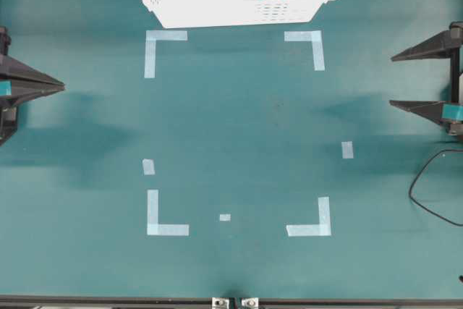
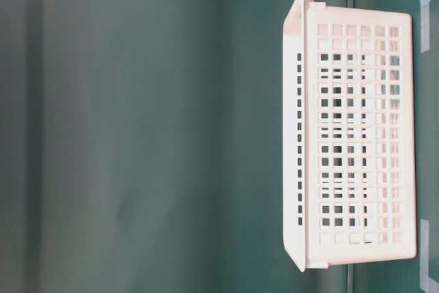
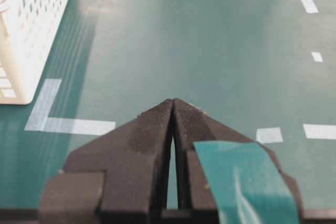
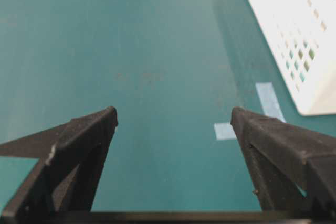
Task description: Put the tape in the middle into the white basket.
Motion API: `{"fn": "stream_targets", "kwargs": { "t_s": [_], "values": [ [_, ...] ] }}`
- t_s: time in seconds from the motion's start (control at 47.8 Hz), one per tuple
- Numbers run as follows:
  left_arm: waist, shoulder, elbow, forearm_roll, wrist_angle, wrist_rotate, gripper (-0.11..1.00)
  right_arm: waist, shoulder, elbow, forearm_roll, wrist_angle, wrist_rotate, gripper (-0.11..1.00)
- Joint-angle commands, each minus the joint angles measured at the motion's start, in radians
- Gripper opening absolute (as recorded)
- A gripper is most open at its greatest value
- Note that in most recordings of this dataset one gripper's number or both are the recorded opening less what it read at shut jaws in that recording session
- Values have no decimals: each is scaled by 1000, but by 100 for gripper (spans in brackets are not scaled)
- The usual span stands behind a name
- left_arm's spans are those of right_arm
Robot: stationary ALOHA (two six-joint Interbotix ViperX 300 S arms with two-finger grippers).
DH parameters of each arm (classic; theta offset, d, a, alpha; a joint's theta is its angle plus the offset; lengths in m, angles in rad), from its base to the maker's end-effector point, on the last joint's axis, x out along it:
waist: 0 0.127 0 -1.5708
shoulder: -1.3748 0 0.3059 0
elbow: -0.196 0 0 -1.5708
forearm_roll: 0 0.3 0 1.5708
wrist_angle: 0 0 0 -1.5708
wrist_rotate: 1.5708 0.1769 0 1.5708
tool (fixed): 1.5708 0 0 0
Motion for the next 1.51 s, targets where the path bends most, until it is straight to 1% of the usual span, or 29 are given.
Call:
{"fn": "stream_targets", "kwargs": {
  "t_s": [0.0,0.314,0.544,0.795,1.486],
  "values": [
    [5,8,-12,2,-9,0,-11,8,5,-2,0,-8,0,99],
    [5,8,-12,2,-8,0,-11,35,-11,29,0,-5,3,99],
    [5,8,-12,2,-8,0,-11,35,-38,48,0,-5,3,99],
    [5,8,-12,2,-8,0,-11,35,-38,64,0,-6,3,99],
    [5,8,-12,2,-8,0,-11,35,-57,75,0,-6,3,99]
  ]
}}
